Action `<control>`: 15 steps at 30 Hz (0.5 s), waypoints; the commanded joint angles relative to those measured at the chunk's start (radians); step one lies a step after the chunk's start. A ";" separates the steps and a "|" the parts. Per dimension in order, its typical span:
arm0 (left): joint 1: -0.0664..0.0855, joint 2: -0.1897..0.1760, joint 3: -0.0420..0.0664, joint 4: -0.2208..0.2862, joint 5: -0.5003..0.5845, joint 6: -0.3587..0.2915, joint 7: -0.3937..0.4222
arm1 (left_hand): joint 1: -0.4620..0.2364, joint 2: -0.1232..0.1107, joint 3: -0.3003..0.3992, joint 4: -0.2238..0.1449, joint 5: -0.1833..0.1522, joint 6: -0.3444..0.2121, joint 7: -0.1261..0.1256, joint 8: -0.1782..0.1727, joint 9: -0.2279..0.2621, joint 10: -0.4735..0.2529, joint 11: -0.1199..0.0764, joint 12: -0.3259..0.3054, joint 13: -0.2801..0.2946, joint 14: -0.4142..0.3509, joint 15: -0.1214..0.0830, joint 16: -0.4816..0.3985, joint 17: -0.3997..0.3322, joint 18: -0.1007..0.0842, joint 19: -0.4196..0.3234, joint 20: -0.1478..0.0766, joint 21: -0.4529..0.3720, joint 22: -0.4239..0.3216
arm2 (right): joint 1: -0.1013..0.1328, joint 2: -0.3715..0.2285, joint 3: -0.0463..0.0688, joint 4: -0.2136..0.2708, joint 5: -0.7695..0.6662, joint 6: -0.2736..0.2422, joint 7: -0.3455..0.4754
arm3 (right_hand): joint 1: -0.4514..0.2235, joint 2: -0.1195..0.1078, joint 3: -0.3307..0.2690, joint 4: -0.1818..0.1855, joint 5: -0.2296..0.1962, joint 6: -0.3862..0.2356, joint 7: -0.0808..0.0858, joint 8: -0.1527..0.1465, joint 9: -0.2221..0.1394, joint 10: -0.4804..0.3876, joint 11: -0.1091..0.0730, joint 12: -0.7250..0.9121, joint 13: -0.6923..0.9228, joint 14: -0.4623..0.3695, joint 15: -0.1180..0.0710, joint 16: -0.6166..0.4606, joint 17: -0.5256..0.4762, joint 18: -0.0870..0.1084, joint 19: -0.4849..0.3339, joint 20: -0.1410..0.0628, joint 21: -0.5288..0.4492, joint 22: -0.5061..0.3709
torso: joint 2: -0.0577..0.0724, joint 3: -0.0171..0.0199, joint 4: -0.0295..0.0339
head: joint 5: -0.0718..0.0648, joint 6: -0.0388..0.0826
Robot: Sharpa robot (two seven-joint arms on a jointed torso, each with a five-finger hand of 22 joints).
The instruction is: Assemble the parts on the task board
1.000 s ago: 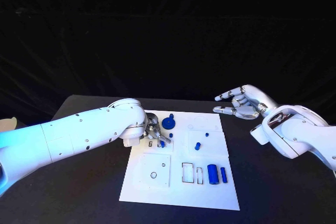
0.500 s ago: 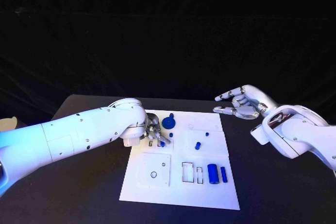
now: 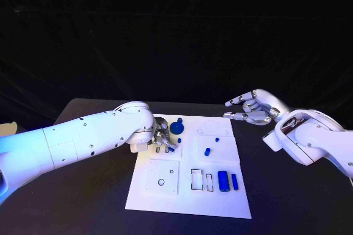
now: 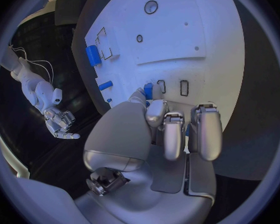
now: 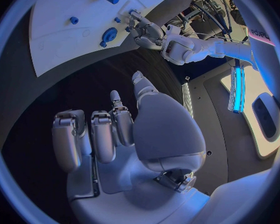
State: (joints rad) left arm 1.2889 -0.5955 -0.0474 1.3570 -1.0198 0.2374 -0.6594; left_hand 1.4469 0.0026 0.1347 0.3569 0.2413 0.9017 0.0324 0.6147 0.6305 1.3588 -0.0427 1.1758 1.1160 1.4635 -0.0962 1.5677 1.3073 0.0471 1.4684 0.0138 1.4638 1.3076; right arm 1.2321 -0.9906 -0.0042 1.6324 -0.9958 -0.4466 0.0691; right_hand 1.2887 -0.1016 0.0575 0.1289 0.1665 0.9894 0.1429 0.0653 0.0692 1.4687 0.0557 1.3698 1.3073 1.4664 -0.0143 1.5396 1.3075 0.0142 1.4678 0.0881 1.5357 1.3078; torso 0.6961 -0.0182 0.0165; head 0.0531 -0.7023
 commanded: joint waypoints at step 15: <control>-0.002 -0.043 -0.002 0.070 0.030 -0.176 0.027 | -0.181 -0.181 0.550 -0.231 0.062 0.012 -0.001 0.037 0.071 0.034 0.001 0.031 0.042 0.107 0.000 0.003 0.263 -0.013 0.039 0.000 0.021 0.108 | -0.003 -0.001 -0.002 0.003 -0.044 0.029 -0.021 | 0.003 0.005 -0.014 0.004 0.007 0.010 0.000 0.006 0.001 0.020 0.001 -0.005 0.161 0.088 -0.001 -0.006 0.193 0.005 0.057 0.003 -0.006 0.182 | 0.000 0.0002 0.0023 | 0.005 0.001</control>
State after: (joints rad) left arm 1.2865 -0.6364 -0.0494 1.4184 -1.0022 0.1346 -0.6516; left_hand 1.2756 -0.1816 0.5116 0.2942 0.2980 0.9122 0.0374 0.6461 0.7004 1.3854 -0.0432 1.2024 1.1558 1.4637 -0.0965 1.5677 1.3081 0.0471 1.4684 0.0138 1.4794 1.3075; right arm 1.2303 -0.9916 -0.0060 1.6348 -1.0206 -0.4337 0.0546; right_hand 1.2887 -0.1016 0.0483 0.1324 0.1704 0.9895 0.1429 0.0653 0.0691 1.4687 0.0557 1.3698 1.3074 1.4664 -0.0143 1.5396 1.3074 0.0141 1.4678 0.0881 1.5357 1.3076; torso 0.6966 -0.0175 0.0184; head 0.0576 -0.7010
